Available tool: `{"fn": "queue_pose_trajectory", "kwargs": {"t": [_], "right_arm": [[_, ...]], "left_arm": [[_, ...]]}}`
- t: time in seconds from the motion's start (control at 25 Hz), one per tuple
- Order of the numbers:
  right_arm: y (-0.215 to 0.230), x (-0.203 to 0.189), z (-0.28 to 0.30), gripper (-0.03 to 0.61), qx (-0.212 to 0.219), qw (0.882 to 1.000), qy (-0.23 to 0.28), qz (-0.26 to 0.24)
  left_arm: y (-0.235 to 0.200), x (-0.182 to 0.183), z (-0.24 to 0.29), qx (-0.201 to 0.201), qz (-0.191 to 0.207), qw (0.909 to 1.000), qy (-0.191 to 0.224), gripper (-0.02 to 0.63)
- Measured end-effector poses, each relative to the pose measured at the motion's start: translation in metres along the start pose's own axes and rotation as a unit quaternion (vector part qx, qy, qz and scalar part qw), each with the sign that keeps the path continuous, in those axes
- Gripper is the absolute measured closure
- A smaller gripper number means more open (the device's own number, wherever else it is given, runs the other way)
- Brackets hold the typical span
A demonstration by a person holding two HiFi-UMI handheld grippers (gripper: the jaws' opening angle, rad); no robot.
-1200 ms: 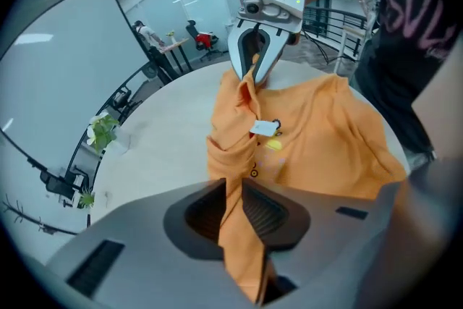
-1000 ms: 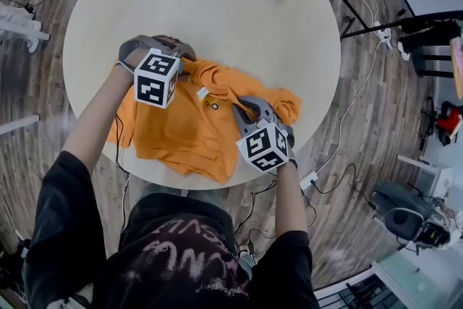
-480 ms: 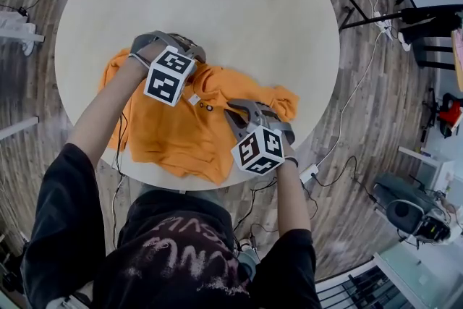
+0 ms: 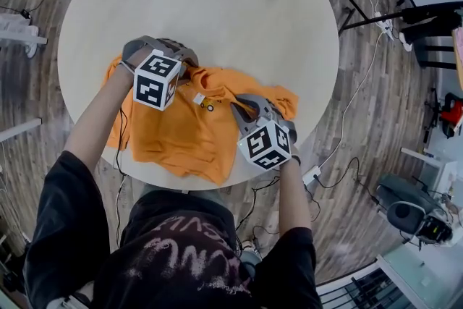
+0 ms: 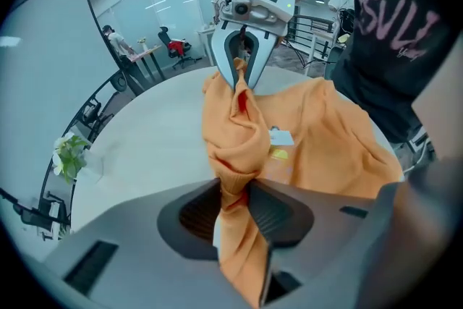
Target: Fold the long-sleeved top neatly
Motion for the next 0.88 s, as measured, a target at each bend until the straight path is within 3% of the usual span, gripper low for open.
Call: {"fn": "queue_pose_trajectory", "kwargs": {"t": [0.16,0.56,0.72,0.88], "right_arm": [[0.006,0.002,-0.003,0.541,-0.014,1.0,0.005,0.012],[0.001,0.003,0.0,0.543,-0.024,1.0,0.002,0.001],[-0.009,0.006,-0.005,0.543,-0.02,1.0,0.001,-0.018],[-0.009,0.009,-0.007,0.543,-0.015,1.0,0.0,-0.021]], "left_arm": [[0.015,0.0,-0.011,0.018,-0.012,0.9998,0.004,0.488],[0.068,-0.012,-0.004,-0.006,-0.049,0.9987,-0.013,0.449],[0.068,-0.018,-0.015,0.027,-0.04,0.9982,-0.037,0.451],[0.037,-0.016,-0.035,0.069,-0.031,0.9965,-0.036,0.449]]}}
Point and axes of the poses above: the fingertips, and each gripper's own axes: z forward along the fingers, y to its right, x out of its top, the point moved 5 cm from there along -z, backward along the fingers, and after that the axes turned 6 degrees about -x, right-handed, at the moved point
